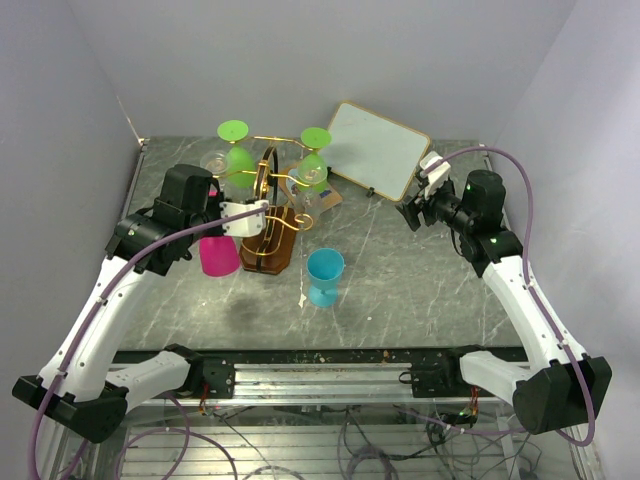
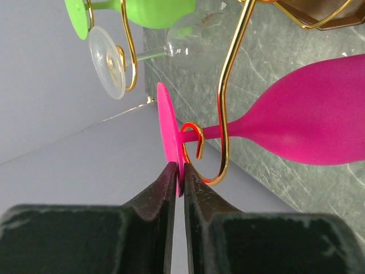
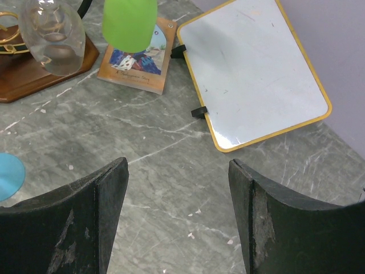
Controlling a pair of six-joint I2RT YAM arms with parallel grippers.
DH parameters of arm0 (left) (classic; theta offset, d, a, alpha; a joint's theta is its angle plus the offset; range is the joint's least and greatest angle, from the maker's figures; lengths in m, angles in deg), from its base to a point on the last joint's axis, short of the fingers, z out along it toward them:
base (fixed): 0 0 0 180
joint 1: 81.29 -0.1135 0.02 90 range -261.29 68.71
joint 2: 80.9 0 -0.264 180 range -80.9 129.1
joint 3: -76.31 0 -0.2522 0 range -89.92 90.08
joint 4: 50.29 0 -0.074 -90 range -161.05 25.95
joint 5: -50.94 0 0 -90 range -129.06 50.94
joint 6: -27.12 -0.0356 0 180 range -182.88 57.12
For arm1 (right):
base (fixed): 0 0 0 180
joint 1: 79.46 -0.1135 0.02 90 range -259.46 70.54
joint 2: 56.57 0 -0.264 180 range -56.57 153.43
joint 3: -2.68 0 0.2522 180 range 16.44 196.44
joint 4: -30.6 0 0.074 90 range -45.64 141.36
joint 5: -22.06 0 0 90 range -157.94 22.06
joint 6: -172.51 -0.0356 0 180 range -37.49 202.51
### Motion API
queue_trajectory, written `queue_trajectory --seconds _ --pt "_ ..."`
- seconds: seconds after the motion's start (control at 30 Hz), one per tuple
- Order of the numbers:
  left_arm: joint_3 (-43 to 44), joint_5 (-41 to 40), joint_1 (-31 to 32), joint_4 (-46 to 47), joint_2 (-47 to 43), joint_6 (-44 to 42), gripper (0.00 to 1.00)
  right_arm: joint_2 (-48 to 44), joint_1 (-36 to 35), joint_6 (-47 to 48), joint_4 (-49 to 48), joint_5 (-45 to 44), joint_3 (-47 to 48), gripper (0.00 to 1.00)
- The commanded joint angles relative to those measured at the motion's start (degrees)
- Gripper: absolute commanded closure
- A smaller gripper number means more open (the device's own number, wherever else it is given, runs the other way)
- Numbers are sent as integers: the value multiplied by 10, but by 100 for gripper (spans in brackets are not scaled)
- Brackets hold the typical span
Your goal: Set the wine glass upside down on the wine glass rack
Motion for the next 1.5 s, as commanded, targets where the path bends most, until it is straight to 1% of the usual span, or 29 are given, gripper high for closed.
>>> queue_trajectory --seconds 0.0,0.47,0.63,0.73,0.83,0.9,1.03,1.23,1.33,1.47 --pt "1 17 5 -13 -10 7 79 0 4 5 -14 3 -8 29" --pt "-6 12 5 -25 -26 7 64 0 7 3 -13 6 -8 29" --pt "4 20 5 -35 -32 13 60 2 8 3 -13 6 -7 29" --pt "16 36 5 -47 -35 18 56 2 10 3 -13 8 -7 29" --pt "33 63 5 -66 -40 22 49 2 10 3 -12 13 -6 29" --pt "45 86 5 -79 -45 25 44 1 11 2 -12 16 -7 28" --pt "63 142 5 -89 -59 40 39 -1 14 1 -1 47 0 28" --pt "65 198 -6 -54 -73 99 24 -2 14 7 31 150 13 28" --pt "65 209 -13 -23 -72 142 19 3 10 -1 37 189 15 29" --pt "65 203 -29 39 -63 227 6 18 -20 -13 41 209 15 29"
